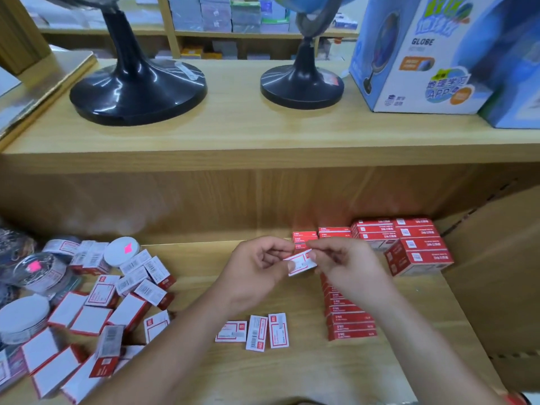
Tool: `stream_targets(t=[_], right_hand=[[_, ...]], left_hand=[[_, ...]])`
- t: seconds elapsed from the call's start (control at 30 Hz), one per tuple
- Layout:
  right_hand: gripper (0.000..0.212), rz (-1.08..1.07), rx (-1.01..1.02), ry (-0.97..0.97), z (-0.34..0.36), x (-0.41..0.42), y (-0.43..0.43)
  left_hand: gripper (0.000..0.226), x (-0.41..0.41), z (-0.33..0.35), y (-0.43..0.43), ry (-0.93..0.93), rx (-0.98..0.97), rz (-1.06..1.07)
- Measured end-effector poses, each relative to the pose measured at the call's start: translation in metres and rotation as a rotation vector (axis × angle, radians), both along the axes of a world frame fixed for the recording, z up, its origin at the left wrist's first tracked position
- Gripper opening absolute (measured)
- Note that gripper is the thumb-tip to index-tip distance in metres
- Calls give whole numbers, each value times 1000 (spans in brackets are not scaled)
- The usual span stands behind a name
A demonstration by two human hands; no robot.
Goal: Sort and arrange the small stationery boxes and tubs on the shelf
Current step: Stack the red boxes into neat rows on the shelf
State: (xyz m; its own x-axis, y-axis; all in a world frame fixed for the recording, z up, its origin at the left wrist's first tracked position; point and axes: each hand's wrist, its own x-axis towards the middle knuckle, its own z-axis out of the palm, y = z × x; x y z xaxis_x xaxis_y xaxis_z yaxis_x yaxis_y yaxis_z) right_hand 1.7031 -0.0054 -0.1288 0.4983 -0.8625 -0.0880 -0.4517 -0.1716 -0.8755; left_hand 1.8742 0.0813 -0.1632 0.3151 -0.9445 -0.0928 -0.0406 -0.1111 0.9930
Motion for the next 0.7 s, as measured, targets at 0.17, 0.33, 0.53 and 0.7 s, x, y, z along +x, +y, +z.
stream_targets(t=[0.17,0.33,0.53,0.7], right_hand=[[10,-70,203,-148,3,-9,-6],[15,-102,-138,43,-6,-13,-2],[16,-172,-184,-66,-2,-34,-1],[17,-157,-286,-56,-6,-49,-1]], left_hand=[[17,-1,-4,-4,-53,19,-3],[14,-1,-24,-12,-306,62,-38],[18,-11,-42,-28,-691,-27,12],[18,-13,-58,-39,-540,80,162]])
